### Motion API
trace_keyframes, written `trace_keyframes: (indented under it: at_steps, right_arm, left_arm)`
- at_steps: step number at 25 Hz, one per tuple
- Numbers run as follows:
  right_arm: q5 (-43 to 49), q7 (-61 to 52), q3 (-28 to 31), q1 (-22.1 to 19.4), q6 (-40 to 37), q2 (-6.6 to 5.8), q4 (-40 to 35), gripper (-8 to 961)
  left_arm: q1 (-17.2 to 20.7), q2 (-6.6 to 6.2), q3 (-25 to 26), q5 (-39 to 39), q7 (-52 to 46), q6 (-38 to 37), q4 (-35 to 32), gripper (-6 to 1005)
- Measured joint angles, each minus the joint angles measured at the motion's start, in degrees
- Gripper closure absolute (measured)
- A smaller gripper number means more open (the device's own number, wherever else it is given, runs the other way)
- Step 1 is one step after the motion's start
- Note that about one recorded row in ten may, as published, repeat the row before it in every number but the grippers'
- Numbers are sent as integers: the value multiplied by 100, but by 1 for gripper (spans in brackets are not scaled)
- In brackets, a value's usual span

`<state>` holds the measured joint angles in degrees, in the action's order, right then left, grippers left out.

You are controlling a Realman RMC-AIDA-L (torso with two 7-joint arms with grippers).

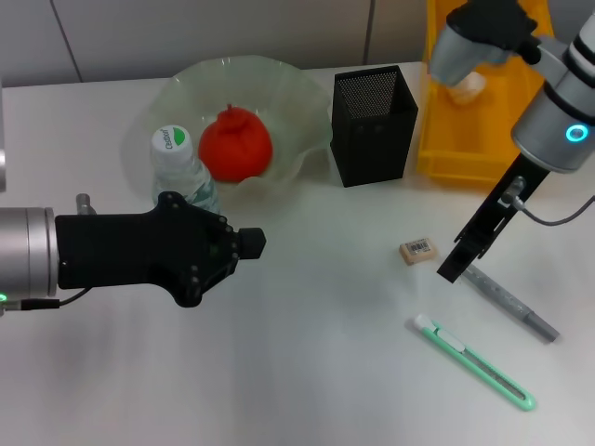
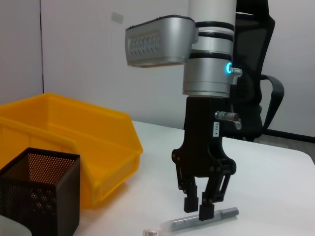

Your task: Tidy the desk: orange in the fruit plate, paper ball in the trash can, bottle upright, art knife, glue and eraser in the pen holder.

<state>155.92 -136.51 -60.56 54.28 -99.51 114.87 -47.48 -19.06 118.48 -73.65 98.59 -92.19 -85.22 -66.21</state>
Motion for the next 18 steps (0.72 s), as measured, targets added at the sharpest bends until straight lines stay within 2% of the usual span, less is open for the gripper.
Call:
trace_keyframes:
  at_steps: [8,18]
  right_arm:
    - [3,-50,-80,210,-15,104,256,673]
    - [54,-395,-102,657,146,150,622,669]
  left_arm:
    - [-87,0,0,-5,107,62,208,995]
    - [-84,0,0,-8,201,84,273,995]
